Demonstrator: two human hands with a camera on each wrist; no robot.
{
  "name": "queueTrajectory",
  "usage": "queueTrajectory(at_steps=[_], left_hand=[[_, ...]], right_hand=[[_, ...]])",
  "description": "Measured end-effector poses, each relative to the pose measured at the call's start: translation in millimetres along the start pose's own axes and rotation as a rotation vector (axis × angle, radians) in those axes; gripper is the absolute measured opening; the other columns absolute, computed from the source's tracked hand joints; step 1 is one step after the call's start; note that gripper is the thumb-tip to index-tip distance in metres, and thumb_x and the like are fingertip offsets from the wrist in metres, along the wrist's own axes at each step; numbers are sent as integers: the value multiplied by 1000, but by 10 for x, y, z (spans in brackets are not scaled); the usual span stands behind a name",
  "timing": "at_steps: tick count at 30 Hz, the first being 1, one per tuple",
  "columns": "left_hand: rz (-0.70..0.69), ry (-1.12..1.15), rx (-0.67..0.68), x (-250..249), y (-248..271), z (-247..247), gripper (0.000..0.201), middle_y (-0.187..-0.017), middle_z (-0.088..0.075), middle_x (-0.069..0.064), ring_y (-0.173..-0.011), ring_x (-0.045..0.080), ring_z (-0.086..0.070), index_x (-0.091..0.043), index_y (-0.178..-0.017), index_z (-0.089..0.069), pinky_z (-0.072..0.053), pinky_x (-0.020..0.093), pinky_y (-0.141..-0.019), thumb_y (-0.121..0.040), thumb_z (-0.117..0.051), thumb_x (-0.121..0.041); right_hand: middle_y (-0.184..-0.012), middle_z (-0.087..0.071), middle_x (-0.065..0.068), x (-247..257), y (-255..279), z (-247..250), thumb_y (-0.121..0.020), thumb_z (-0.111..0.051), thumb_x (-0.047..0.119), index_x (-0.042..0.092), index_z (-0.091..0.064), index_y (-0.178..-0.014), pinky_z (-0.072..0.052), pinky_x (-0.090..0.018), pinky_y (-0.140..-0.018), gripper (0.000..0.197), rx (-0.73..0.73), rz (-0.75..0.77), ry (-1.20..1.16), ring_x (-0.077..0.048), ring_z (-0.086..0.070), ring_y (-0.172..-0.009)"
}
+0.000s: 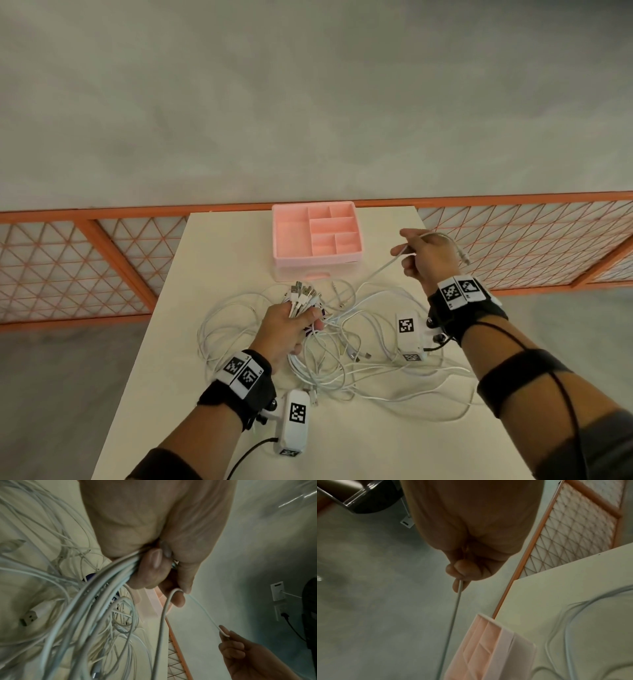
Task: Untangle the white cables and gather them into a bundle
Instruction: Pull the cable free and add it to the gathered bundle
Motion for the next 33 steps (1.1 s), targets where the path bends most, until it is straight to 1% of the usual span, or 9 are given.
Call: queueTrajectory(at_steps=[8,10,14,18,21,24,26,30,33], left_hand=[[52,25,-72,93,-14,77,24,-67,-56,4,-42,9,-28,-5,-87,-64,-23,20,-42,-100,-59,-25],[63,97,-116,61,-15,118,28,-56,-41,-3,-40,8,-26,-8,-84,-57,-21,18,-41,-102,-55,-29],[47,238,-141,-100,9,135,33,-51,-33,-6,-38,8,-24,-13,-78,-49,-19,17,-38,-103,-52,-34],[1,330,-100,-300,21,41,35,-52,-31,-5,-39,7,-22,-14,-76,-48,-18,16,-38,-103,-50,-37],[-42,342,-43,-505,40,-107,35,-53,-30,-5,-40,7,-21,-14,-77,-48,-16,17,-39,-103,-49,-38],[-79,348,-10,-689,63,-228,35,-55,-29,-4,-40,7,-20,-15,-78,-48,-16,18,-40,-104,-46,-38],[-111,354,-4,-799,83,-277,35,-56,-29,-4,-41,7,-20,-15,-78,-48,-16,17,-39,-104,-46,-38],[-171,417,-23,-976,117,-279,33,-54,-29,-5,-41,7,-21,-15,-81,-48,-19,17,-36,-104,-47,-39],[-198,473,-38,-1095,129,-121,34,-54,-30,-6,-41,6,-21,-16,-79,-48,-19,17,-36,-104,-46,-40]], right_hand=[[-61,-64,-12,-454,-192,757,-94,-59,11,-1,-70,-99,-35,-21,-41,17,-173,-137,298,-17,-43,-44],[-76,-66,-10,-616,-215,1023,-94,-57,13,3,-68,-110,-43,-26,-49,22,-201,-230,459,-20,-52,-55],[-134,-54,-8,-978,27,1567,-80,-74,29,14,-46,-137,-50,-32,-95,65,-150,-406,1067,-25,-58,-114],[-108,-61,-8,-1149,88,1572,-75,-76,26,6,-56,-124,-57,-39,-88,57,-258,-404,808,-25,-64,-94],[-141,-41,-25,-1028,35,1231,-81,-67,37,-2,-30,-146,-49,-55,-97,84,-323,-392,754,-41,-53,-118],[-157,-16,-19,-496,249,417,-87,-64,49,6,-13,-153,-36,-54,-109,94,-183,-95,861,-43,-34,-136],[-154,-32,-10,-203,497,-200,-82,-65,63,16,-27,-151,-40,-46,-108,92,58,61,665,-30,-47,-131],[-107,-72,9,-280,1249,-1298,-80,-77,44,25,-64,-116,-52,-29,-95,43,855,169,477,-3,-67,-97],[-69,-65,3,-496,1359,-1430,-88,-70,37,16,-65,-82,-49,-27,-66,23,847,287,614,-2,-58,-58]])
Point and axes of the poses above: each hand's wrist, its own y-axis away from the middle knuckle, its own z-axis out of the back of the hand, x = y × z, the point moved 8 cm from there along -y, towards the middle knuckle
